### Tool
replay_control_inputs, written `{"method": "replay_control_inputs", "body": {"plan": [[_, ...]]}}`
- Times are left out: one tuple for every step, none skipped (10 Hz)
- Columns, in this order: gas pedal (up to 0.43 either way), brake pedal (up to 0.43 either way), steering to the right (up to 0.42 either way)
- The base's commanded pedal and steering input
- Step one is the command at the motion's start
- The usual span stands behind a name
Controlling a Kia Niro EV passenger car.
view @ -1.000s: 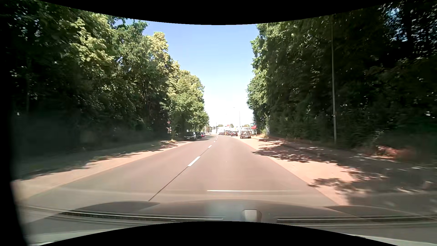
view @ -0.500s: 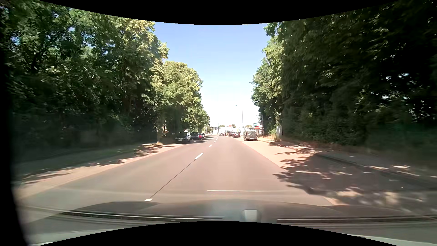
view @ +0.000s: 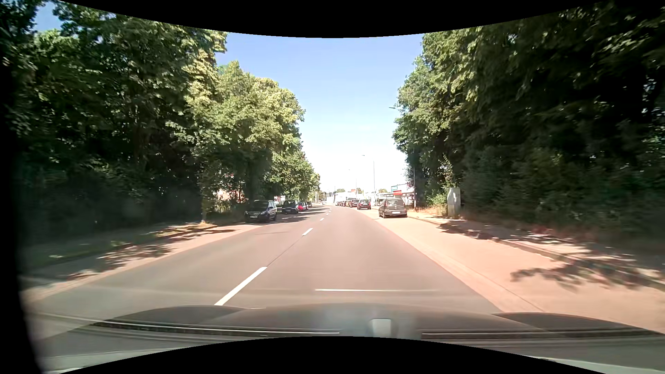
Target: Follow the waypoints while adhering to traffic rules and regulations
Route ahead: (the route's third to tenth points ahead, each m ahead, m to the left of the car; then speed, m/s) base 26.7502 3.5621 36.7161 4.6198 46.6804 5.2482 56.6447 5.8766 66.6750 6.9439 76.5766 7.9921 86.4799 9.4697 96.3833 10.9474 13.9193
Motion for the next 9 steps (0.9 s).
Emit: {"method": "replay_control_inputs", "body": {"plan": [[0.087, 0.006, -0.005], [0.0, 0.006, -0.005], [0.0, 0.006, -0.005], [0.0, 0.006, -0.005], [0.0, 0.012, -0.005], [0.067, 0.006, -0.005], [0.098, 0.006, -0.005], [0.098, 0.006, -0.005], [0.098, 0.006, -0.005]]}}
